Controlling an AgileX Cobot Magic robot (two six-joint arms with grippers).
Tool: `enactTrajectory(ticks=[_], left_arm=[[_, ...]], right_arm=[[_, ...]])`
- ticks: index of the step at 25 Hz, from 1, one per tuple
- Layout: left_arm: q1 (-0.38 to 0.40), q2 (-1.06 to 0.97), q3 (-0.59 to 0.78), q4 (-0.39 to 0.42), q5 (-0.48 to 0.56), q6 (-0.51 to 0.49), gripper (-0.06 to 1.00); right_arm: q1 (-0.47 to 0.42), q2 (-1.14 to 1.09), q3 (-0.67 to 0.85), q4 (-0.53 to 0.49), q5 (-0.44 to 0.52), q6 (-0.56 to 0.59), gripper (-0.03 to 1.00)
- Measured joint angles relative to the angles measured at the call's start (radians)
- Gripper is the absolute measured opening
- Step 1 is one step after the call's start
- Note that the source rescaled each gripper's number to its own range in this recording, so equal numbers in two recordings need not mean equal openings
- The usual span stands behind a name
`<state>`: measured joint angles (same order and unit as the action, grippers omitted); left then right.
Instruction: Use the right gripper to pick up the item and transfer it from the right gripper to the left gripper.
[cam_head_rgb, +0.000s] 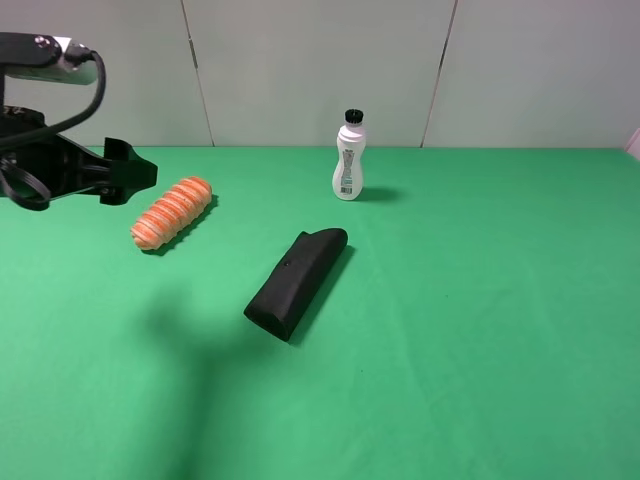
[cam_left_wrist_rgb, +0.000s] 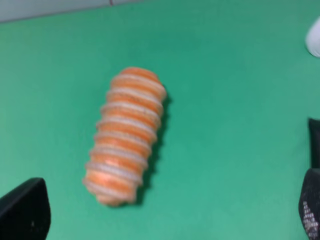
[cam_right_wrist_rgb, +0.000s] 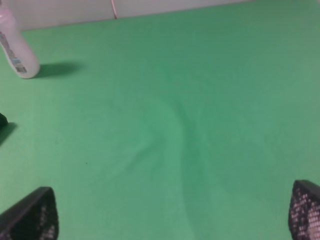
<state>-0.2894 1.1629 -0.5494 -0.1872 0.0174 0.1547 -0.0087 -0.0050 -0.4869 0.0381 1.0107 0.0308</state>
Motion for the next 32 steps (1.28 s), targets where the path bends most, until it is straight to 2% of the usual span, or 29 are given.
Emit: enactTrajectory(ticks=[6,16,32], left_arm=[[0.000,-0.172,0.000,0.000,0.152,-0.036,1.00],[0.000,-0.519,0.000,0.065,0.522,-0.065,0.96],[0.000,-0.919,-0.001,0.064,0.918,-0.071,0.94]], right_arm=[[0.000,0.000,0.000,0.000,0.000,0.000,1.00],[0.000,0.000,0.000,0.000,0.000,0.000,1.00],[0.000,0.000,0.000,0.000,0.001,0.000,1.00]])
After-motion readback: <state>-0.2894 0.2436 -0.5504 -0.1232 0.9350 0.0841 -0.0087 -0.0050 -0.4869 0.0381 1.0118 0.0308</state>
